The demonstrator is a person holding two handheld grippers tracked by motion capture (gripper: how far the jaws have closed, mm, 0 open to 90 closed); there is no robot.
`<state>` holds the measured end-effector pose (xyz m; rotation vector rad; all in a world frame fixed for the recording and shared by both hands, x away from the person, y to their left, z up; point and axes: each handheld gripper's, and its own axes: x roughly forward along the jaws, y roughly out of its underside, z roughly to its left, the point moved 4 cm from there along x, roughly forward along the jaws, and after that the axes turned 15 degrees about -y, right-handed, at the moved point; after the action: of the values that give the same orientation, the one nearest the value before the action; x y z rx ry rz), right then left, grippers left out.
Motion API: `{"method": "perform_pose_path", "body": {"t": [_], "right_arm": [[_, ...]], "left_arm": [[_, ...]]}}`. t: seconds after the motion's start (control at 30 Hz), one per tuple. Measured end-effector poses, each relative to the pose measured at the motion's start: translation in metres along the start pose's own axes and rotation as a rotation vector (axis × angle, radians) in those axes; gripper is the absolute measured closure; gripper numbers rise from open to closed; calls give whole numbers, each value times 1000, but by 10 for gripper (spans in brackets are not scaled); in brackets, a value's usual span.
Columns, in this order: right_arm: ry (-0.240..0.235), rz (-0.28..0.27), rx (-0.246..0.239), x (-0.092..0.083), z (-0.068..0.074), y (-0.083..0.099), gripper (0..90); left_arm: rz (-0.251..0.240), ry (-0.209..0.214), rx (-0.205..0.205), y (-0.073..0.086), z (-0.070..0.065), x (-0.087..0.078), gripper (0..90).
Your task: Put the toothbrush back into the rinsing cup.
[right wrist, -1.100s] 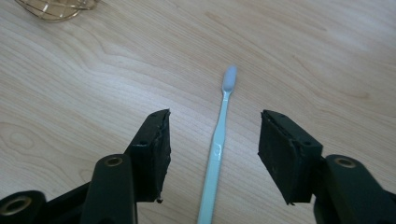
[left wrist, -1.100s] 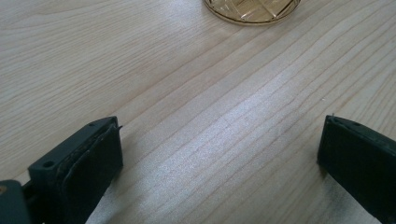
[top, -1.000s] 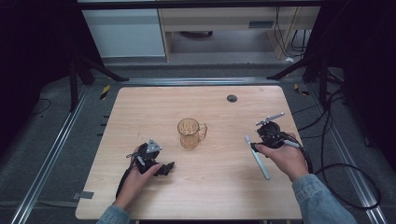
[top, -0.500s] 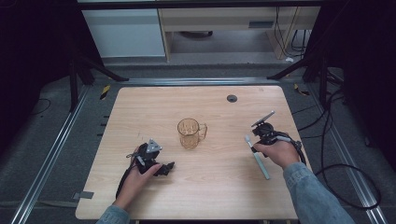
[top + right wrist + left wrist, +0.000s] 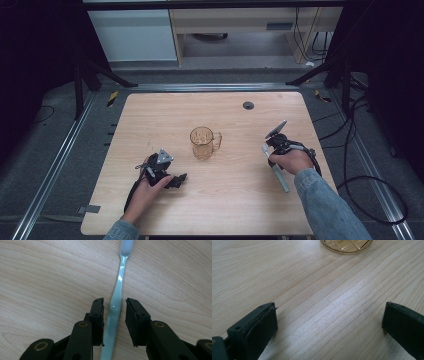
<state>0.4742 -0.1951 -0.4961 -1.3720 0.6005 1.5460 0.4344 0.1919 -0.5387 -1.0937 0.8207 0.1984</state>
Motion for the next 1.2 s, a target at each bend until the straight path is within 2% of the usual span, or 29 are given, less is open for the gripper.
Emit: {"method": "perform_pose_path", "body": {"t": [0.3, 1.2], "right_arm": [[-8, 34, 24, 7, -2, -5, 688], [-6, 84, 21, 11, -8, -8, 729]], "left_arm": [[-2, 0, -4, 0, 0, 0, 0], [-2, 0, -4, 0, 0, 0, 0]]}}
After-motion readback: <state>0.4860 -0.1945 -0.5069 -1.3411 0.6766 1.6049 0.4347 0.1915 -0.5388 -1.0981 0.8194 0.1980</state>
